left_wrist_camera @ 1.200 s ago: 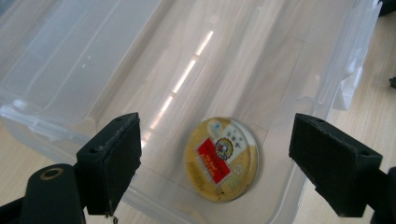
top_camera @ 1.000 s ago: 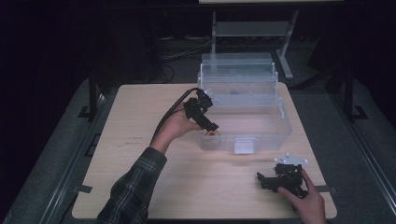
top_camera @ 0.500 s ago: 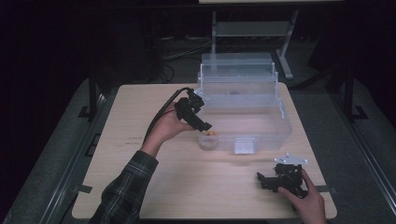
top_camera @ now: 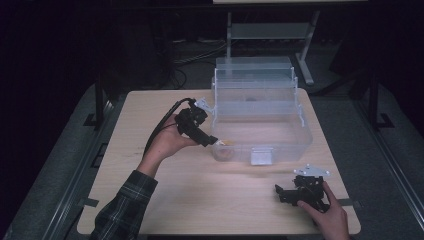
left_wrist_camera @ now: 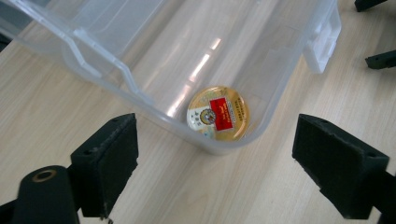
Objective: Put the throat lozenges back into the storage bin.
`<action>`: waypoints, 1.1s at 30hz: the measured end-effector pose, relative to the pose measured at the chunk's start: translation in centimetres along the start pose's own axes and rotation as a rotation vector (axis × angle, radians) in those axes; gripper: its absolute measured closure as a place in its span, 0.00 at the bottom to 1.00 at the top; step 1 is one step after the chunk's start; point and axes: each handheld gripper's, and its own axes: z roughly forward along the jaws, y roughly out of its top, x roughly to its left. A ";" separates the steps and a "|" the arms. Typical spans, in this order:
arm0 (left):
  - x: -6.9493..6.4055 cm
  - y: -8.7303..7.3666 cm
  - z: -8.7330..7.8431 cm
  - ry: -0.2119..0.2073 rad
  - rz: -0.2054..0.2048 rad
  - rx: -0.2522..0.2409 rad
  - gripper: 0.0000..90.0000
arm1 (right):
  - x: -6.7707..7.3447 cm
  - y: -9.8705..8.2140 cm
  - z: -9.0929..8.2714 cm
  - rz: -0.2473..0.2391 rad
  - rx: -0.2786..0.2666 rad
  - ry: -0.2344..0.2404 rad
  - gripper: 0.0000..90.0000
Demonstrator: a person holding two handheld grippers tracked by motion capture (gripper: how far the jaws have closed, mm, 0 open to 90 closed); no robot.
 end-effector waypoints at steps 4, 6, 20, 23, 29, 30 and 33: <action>-0.1 -0.9 -0.3 0.000 -0.018 -0.003 0.13 | 0.0 0.0 0.0 0.004 -0.001 0.000 0.00; -0.3 -1.4 -0.4 0.006 -0.023 -0.006 0.13 | 0.0 0.0 0.0 0.002 -0.001 -0.001 0.00; -0.9 -5.4 -1.6 0.036 -0.057 -0.027 0.13 | 0.0 0.0 0.0 0.002 -0.002 -0.001 0.00; -1.0 -6.9 -1.8 0.048 -0.074 -0.036 0.13 | 0.0 0.0 0.0 0.001 0.000 -0.003 0.00; -1.3 -9.0 -1.9 0.057 -0.094 -0.039 0.13 | 0.0 0.0 0.0 0.000 0.000 -0.003 0.00; -1.4 -9.4 -1.9 0.057 -0.101 -0.042 0.13 | 0.0 0.0 0.0 0.000 0.000 -0.004 0.00; -1.7 -11.1 -1.8 0.058 -0.125 -0.050 0.13 | 0.0 0.0 0.0 0.000 0.000 -0.002 0.00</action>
